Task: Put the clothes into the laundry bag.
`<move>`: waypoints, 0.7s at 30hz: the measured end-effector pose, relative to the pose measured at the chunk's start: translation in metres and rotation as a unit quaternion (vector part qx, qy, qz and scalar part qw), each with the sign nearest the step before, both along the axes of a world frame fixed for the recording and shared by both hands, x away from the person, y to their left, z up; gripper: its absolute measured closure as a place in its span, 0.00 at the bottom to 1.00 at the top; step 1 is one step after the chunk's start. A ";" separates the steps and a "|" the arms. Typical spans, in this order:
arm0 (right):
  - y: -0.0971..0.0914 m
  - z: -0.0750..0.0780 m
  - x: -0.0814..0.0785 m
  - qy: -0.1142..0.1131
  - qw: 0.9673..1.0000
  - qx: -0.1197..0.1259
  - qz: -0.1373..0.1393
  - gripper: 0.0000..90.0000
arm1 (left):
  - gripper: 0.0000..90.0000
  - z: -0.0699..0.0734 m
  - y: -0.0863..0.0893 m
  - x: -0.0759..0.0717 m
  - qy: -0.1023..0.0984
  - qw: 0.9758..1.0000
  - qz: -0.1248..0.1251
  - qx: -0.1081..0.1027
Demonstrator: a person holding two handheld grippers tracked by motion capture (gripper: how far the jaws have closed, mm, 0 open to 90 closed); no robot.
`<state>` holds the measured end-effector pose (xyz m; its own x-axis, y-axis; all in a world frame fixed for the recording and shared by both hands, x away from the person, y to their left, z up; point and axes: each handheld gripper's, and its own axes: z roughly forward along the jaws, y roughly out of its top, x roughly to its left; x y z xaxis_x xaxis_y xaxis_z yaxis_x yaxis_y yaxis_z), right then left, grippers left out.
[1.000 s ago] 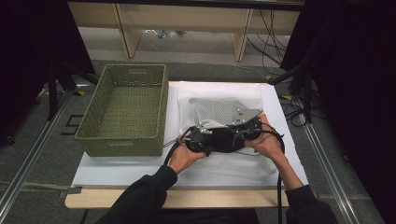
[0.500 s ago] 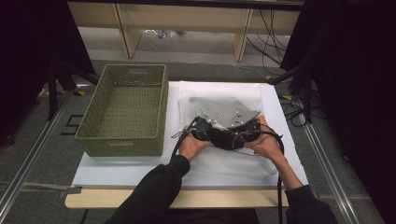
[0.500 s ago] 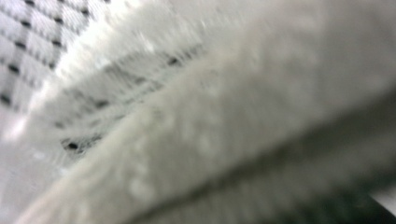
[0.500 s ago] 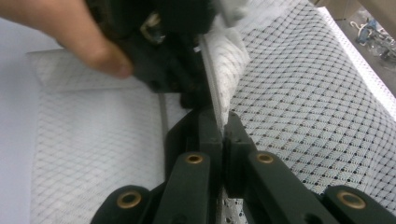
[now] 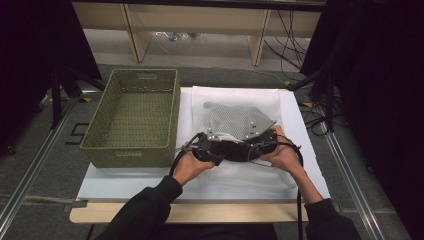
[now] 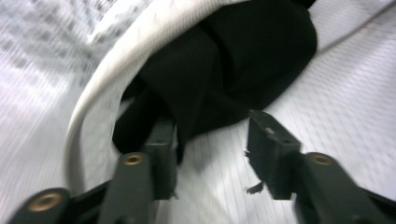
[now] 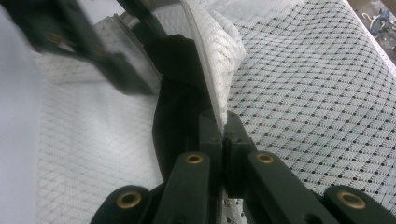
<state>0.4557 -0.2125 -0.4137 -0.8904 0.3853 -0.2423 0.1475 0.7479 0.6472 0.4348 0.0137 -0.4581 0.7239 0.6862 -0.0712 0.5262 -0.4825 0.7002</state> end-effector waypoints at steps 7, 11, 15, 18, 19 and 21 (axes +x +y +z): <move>0.000 0.000 -0.001 -0.002 1.000 -0.002 0.001 0.99 | 0.43 0.007 0.024 -0.019 -0.002 1.000 0.015 0.022; 0.001 -0.002 -0.002 0.004 1.000 -0.003 0.000 0.99 | 0.37 0.000 0.032 -0.025 0.012 0.999 0.020 0.034; 0.001 -0.001 -0.004 0.010 1.000 -0.005 -0.006 0.99 | 0.39 -0.011 0.034 -0.030 0.030 0.998 0.017 0.059; 0.002 -0.001 -0.004 0.013 1.000 -0.004 -0.003 0.99 | 0.47 -0.014 0.037 -0.024 0.049 0.998 0.026 0.041; 0.002 -0.001 -0.005 0.014 1.000 -0.004 -0.001 0.99 | 0.65 -0.014 0.039 -0.023 0.047 0.998 0.028 0.038; 0.002 -0.002 -0.005 0.011 1.000 -0.004 0.001 0.99 | 0.72 -0.014 0.041 -0.022 0.043 0.998 0.026 0.037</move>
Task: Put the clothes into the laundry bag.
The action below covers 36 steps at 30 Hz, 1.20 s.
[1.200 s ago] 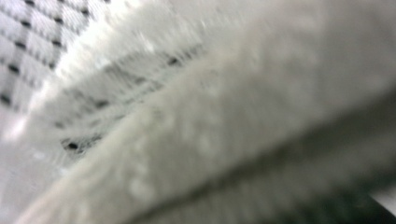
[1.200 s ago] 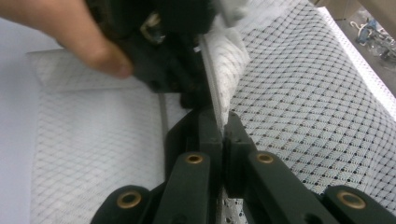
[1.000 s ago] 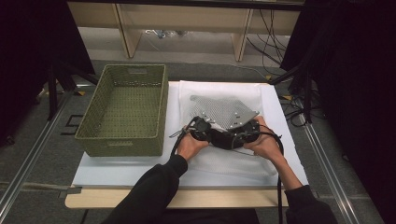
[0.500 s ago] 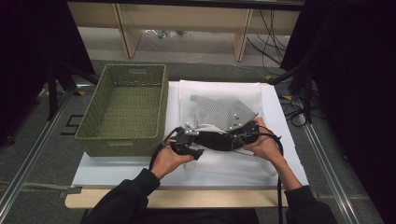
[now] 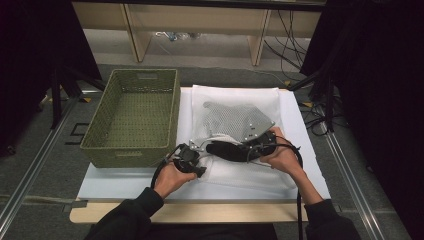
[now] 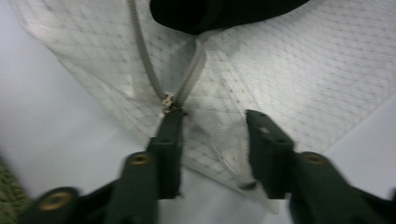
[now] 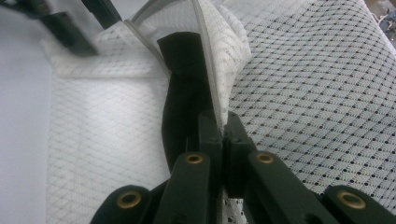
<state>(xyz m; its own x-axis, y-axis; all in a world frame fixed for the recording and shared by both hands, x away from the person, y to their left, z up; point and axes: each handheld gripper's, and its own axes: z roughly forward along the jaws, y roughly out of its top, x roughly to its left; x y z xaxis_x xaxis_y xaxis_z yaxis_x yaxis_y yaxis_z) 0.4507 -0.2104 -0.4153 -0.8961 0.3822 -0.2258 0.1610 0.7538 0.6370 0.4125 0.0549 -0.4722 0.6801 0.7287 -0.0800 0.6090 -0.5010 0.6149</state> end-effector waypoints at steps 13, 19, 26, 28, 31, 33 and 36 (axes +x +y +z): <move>0.002 -0.014 -0.007 0.025 0.999 -0.017 0.028 0.99 | 0.98 0.005 0.035 -0.013 0.009 1.000 -0.024 0.000; 0.002 -0.025 -0.015 0.045 0.998 -0.027 0.036 0.99 | 0.98 0.003 0.038 -0.022 0.005 0.999 -0.034 0.012; 0.013 -0.043 -0.020 0.060 0.994 -0.062 0.061 0.99 | 0.95 0.000 0.048 -0.025 0.013 0.999 -0.037 0.012; 0.014 -0.045 -0.020 0.061 0.994 -0.065 0.063 0.99 | 0.95 0.000 0.052 -0.027 0.015 0.999 -0.039 0.015; 0.015 -0.051 -0.020 0.067 0.993 -0.071 0.064 0.99 | 0.93 0.001 0.054 -0.032 0.016 0.999 -0.042 0.015; 0.015 -0.052 -0.019 0.062 0.993 -0.075 0.064 0.99 | 0.91 0.002 0.054 -0.035 0.018 0.999 -0.041 0.006; 0.015 -0.053 -0.020 0.068 0.993 -0.074 0.062 0.99 | 0.87 0.006 0.056 -0.039 0.015 0.999 -0.046 0.008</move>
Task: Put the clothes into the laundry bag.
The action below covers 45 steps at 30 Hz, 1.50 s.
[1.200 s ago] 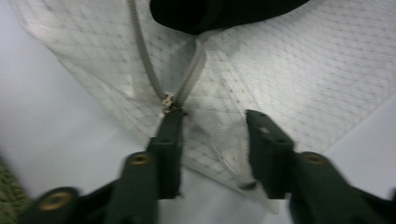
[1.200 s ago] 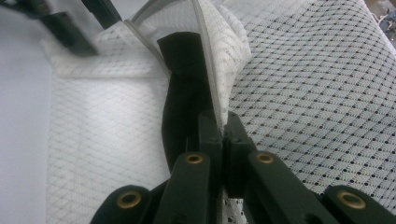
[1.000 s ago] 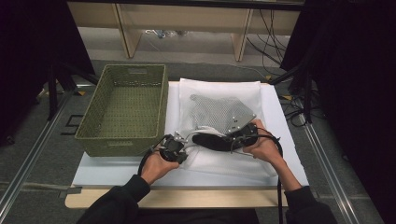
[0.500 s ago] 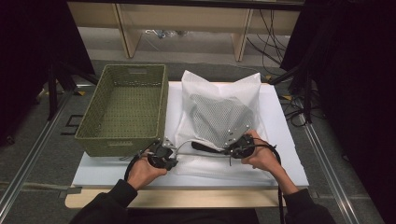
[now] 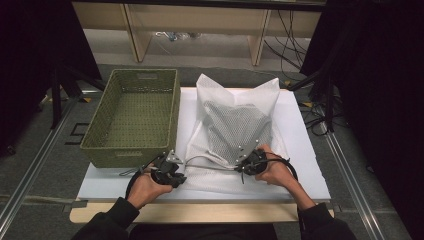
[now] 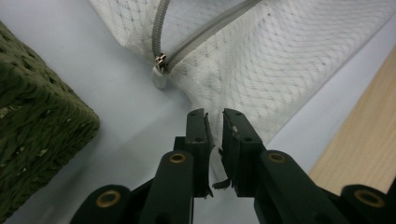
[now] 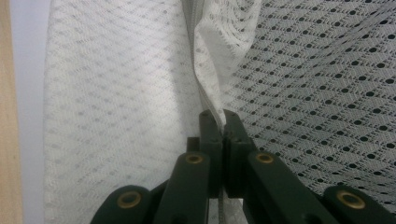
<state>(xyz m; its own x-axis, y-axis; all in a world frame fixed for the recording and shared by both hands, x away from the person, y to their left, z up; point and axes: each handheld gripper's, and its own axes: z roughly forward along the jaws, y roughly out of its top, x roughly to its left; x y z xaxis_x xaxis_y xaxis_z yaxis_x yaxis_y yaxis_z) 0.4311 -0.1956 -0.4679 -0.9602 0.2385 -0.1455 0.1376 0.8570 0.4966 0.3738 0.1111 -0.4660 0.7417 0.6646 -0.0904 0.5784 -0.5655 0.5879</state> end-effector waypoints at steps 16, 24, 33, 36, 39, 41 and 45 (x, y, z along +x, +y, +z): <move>0.007 0.013 -0.015 -0.056 0.998 0.029 -0.014 0.90 | 0.46 0.010 0.018 -0.014 -0.016 0.999 0.016 -0.026; 0.022 0.013 -0.018 -0.073 0.997 0.027 0.007 1.00 | 0.43 0.012 0.031 -0.019 -0.017 0.998 0.046 -0.044; 0.023 -0.002 -0.023 -0.062 0.997 -0.024 0.041 1.00 | 0.42 0.011 0.035 -0.024 -0.020 0.997 0.056 -0.047; 0.021 -0.002 -0.022 -0.056 0.998 -0.018 0.035 1.00 | 0.41 0.010 0.036 -0.023 -0.022 0.997 0.053 -0.046; 0.021 -0.001 -0.022 -0.056 0.998 -0.009 0.027 0.99 | 0.40 0.011 0.037 -0.023 -0.018 0.997 0.053 -0.049; 0.019 0.000 -0.021 -0.048 0.999 0.005 0.019 0.96 | 0.40 0.011 0.037 -0.023 -0.027 0.996 0.063 -0.050; 0.012 0.004 -0.020 -0.035 0.999 0.038 -0.007 0.88 | 0.38 0.011 0.038 -0.023 -0.033 0.997 0.055 -0.051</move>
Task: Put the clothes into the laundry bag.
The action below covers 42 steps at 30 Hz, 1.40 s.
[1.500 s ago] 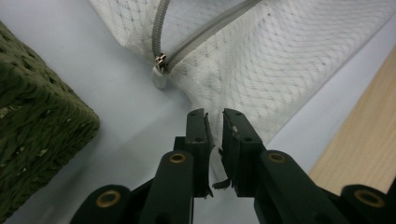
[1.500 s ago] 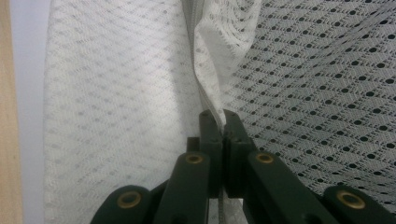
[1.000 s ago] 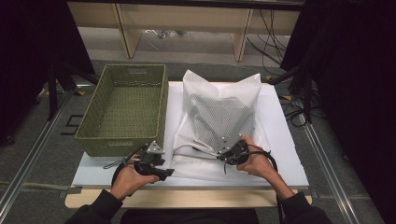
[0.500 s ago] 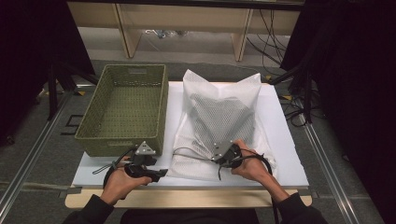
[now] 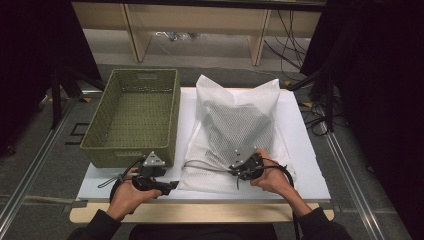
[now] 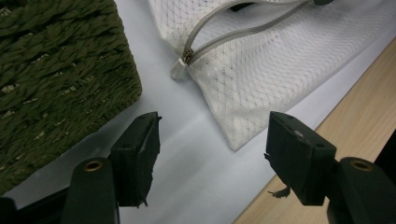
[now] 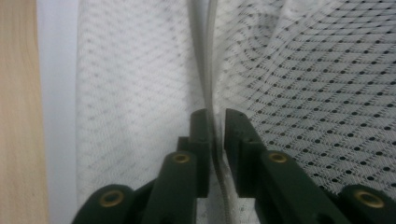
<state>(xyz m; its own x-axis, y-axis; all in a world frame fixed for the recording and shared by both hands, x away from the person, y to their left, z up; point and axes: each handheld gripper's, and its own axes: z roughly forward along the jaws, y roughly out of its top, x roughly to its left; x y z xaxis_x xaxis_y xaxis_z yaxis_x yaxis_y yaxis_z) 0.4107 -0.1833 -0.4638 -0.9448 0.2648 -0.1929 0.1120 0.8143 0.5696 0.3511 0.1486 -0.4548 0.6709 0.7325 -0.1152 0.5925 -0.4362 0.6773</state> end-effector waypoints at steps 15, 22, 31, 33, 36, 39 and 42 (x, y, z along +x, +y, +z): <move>-0.019 0.016 0.004 0.008 0.990 0.120 -0.071 0.53 | 0.32 0.002 0.006 -0.002 -0.017 1.000 0.004 0.006; -0.037 0.021 0.007 0.007 0.982 0.150 -0.118 0.50 | 0.27 0.003 0.010 -0.006 -0.026 1.000 0.007 0.006; -0.053 0.017 0.008 0.001 0.977 0.157 -0.147 0.49 | 0.20 0.005 0.014 -0.005 -0.036 0.999 0.006 0.001; -0.054 0.017 0.007 0.003 0.976 0.157 -0.152 0.49 | 0.20 0.003 0.013 -0.006 -0.038 0.999 0.016 -0.008; -0.056 0.018 0.006 0.001 0.976 0.157 -0.152 0.49 | 0.20 0.004 0.016 -0.007 -0.039 0.999 0.007 0.004; -0.058 0.017 0.005 0.008 0.975 0.159 -0.156 0.48 | 0.20 0.005 0.018 -0.009 -0.048 0.999 0.009 0.005; -0.062 0.017 0.003 0.005 0.973 0.160 -0.166 0.47 | 0.20 0.005 0.020 -0.009 -0.054 0.998 0.016 -0.006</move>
